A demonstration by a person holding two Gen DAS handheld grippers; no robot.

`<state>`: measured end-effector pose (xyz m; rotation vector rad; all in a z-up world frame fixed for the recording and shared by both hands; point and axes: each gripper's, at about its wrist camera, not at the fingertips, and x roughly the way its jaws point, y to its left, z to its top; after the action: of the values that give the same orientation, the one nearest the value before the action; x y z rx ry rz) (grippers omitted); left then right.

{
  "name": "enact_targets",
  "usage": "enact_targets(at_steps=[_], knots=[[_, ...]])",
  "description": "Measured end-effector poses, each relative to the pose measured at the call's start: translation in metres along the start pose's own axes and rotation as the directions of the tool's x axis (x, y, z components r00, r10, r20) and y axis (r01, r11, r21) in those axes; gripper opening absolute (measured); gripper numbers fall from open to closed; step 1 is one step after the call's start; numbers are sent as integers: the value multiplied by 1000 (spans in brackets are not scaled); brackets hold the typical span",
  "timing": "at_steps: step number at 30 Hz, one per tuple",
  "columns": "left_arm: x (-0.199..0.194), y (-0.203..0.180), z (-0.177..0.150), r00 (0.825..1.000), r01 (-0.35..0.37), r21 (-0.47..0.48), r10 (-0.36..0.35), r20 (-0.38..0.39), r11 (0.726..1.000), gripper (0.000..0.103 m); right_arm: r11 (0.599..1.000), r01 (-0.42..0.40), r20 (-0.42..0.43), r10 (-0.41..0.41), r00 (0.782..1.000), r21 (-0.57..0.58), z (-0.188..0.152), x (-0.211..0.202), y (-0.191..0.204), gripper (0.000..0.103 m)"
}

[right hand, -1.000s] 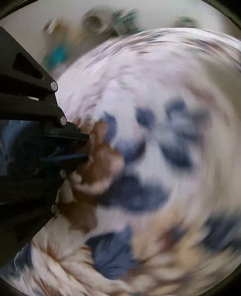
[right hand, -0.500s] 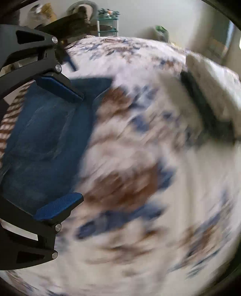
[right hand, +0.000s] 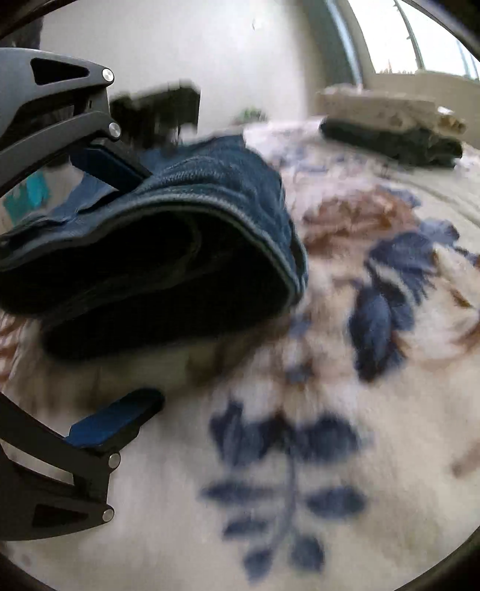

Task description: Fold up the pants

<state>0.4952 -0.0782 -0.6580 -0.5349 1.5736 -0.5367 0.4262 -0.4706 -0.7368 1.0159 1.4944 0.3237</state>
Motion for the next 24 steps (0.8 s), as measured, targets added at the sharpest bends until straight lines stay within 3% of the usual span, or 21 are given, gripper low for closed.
enact_targets(at_steps=[3, 5, 6, 7, 9, 11, 12, 16, 20, 24], knots=[[0, -2, 0, 1000, -17, 48, 17, -13, 999, 101, 998, -65, -6, 65, 998, -28, -3, 14, 2, 103], [2, -6, 0, 1000, -19, 62, 20, -8, 998, 100, 986, -166, -31, 165, 986, -26, -3, 16, 5, 103], [3, -10, -1, 1000, -20, 65, 19, 4, 998, 95, 987, -152, -59, 149, 987, -54, -2, 22, 10, 103], [5, -17, -2, 1000, -12, 77, 10, 17, 997, 80, 990, -99, -86, 90, 992, -99, -1, 28, 17, 103], [4, -27, -7, 999, -33, 122, 29, 38, 992, 67, 986, 6, -98, -23, 995, -167, 1, 41, 31, 103], [-6, -32, -9, 998, -40, 146, 32, 59, 988, 54, 984, 69, -76, -82, 994, -166, 3, 40, 39, 90], [-10, -33, -10, 998, -25, 141, 16, 64, 990, 51, 981, 84, -61, -96, 994, -176, 2, 36, 44, 76], [-27, -58, -14, 996, -15, 211, -3, 86, 977, 43, 978, 98, -2, -100, 995, -185, -10, 10, 55, 60], [-51, -80, -10, 995, 40, 245, -60, 78, 969, 40, 992, 35, 36, -31, 999, -125, -19, -17, 63, 47], [-99, -95, 8, 991, 46, 285, -79, 106, 957, 40, 989, 27, 79, -16, 997, -147, -25, -29, 111, 45]])
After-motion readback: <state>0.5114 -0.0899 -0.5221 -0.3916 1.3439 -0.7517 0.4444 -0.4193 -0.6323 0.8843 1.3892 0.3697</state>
